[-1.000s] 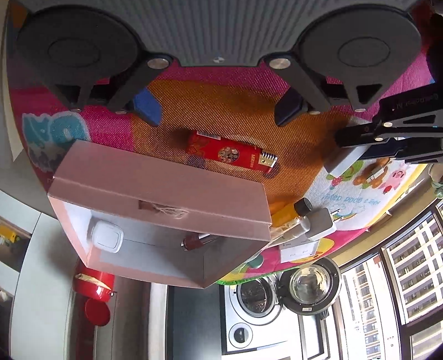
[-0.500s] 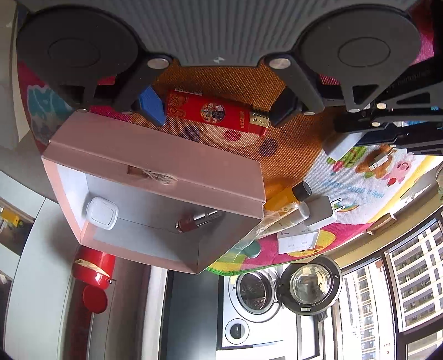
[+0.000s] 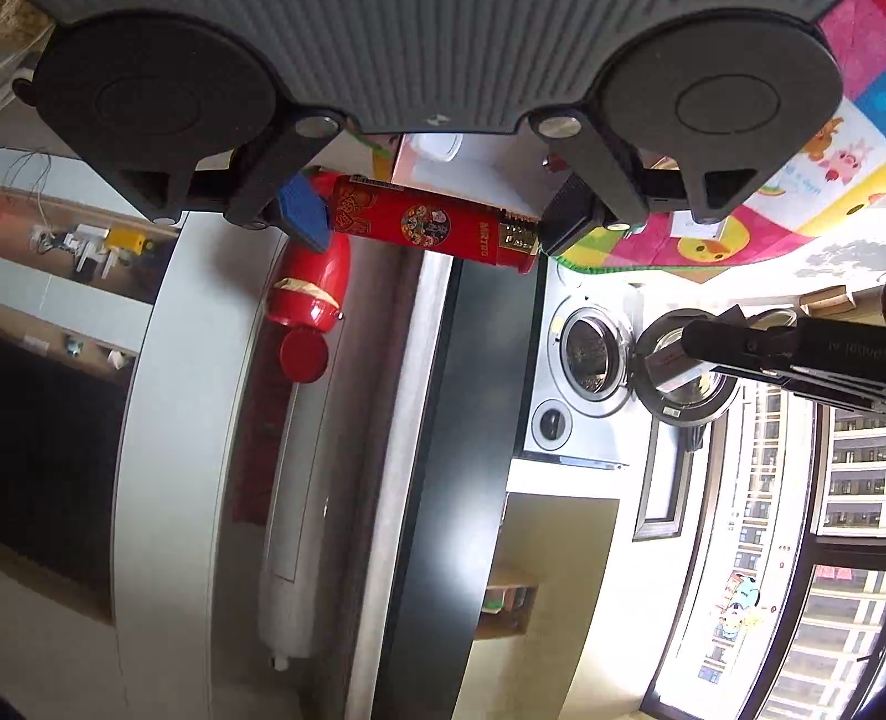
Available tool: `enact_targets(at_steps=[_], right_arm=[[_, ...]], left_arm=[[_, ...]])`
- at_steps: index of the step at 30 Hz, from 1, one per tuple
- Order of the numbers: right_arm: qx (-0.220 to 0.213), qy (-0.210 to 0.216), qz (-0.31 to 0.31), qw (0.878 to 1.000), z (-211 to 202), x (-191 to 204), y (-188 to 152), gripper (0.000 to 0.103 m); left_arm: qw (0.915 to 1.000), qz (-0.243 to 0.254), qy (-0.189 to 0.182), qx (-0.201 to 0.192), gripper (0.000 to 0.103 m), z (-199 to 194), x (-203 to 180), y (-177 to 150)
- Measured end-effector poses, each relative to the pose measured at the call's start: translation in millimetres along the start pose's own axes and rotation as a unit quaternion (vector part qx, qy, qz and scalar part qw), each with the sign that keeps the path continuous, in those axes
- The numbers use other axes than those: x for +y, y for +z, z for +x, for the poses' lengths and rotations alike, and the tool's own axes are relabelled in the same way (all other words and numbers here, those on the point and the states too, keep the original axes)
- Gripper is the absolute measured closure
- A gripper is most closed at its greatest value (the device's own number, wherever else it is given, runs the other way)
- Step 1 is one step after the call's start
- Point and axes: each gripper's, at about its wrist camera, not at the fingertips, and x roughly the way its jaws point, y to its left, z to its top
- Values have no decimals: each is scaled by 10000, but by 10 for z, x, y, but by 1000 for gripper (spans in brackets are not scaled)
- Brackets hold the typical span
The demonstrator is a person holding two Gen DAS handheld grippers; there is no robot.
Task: Organize rigid objects
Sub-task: 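Carry the hub and red USB stick into the pink box and release both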
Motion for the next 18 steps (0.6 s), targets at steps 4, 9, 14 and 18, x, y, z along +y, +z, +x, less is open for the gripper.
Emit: enact_targets(at_steps=[4, 9, 14, 18], right_arm=[[197, -124, -51, 9997, 406, 15, 38, 20], [1188, -16, -219, 9927, 1037, 188, -361, 20], [1702, 60, -307, 9849, 1262, 323, -738, 20], [1776, 112, -313, 9835, 1316, 343, -826, 20]], left_arm=[[9955, -746, -313, 501, 79, 626, 139, 55], [9863, -735, -52, 1473, 79, 1297, 204, -386], [9743, -727, 55, 2129, 78, 1691, 318, -751], [9680, -825, 82, 2369, 78, 1843, 417, -899]])
